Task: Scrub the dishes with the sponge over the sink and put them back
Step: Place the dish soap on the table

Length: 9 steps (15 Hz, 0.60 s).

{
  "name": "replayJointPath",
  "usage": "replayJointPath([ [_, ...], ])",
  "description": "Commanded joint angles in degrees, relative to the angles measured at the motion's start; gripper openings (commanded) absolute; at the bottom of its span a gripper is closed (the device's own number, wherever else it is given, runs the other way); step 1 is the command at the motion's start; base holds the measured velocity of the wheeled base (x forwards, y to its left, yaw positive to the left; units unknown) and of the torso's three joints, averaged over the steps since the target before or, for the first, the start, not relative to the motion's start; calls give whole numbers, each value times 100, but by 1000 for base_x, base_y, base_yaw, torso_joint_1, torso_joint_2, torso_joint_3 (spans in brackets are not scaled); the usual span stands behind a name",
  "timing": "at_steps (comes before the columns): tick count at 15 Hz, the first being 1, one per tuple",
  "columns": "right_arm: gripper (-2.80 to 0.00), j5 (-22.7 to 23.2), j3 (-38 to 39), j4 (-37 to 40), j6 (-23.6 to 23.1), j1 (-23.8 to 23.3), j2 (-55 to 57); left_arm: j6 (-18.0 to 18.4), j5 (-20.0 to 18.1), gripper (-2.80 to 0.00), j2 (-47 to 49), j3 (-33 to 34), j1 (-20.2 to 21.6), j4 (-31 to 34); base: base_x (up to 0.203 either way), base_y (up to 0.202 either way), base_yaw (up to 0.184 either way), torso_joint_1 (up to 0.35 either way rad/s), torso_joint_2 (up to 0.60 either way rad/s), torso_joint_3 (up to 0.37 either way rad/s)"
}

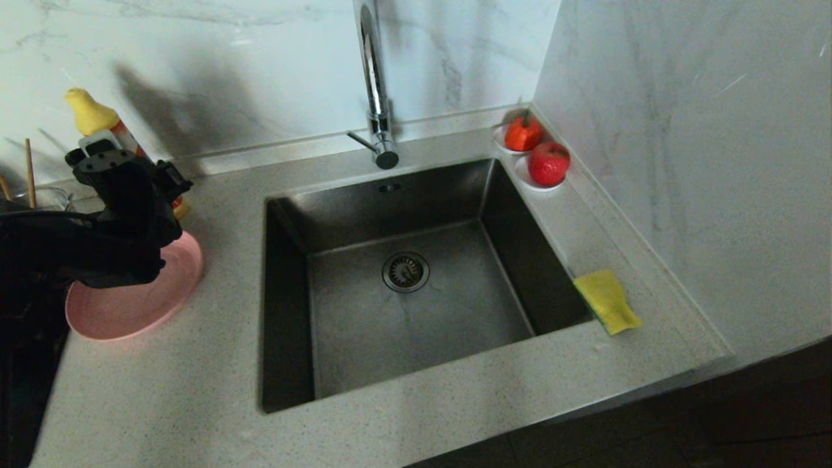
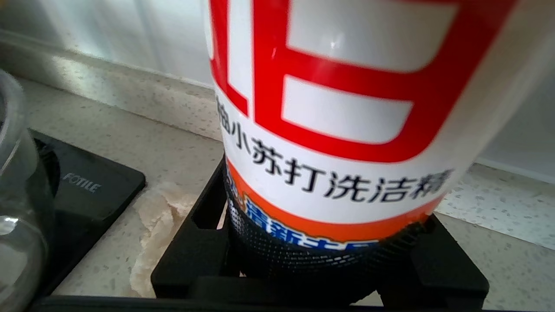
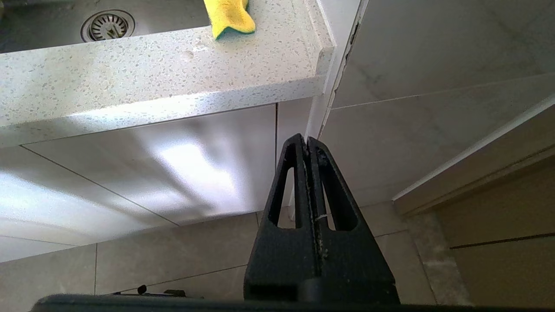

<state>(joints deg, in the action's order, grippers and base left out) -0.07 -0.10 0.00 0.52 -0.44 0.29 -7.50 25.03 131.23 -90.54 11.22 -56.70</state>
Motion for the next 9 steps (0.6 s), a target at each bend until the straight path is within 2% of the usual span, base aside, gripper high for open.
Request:
replayJointPath([
  [1, -280, -1, 1, 0, 0, 0, -3, -24, 43, -280, 31, 1, 3, -21, 0, 0, 0, 0, 0, 0],
  [2, -280, -1, 1, 0, 0, 0, -3, -24, 79, -280, 49, 10, 3, -16, 0, 0, 0, 0, 0, 0],
  [3, -280, -1, 1, 0, 0, 0, -3, -24, 99, 0, 52, 19, 3, -8, 0, 0, 0, 0, 0, 0],
  [9, -280, -1, 1, 0, 0, 0, -3, -85, 99, 0, -173, 70, 12, -30, 0, 0, 0, 0, 0, 0],
])
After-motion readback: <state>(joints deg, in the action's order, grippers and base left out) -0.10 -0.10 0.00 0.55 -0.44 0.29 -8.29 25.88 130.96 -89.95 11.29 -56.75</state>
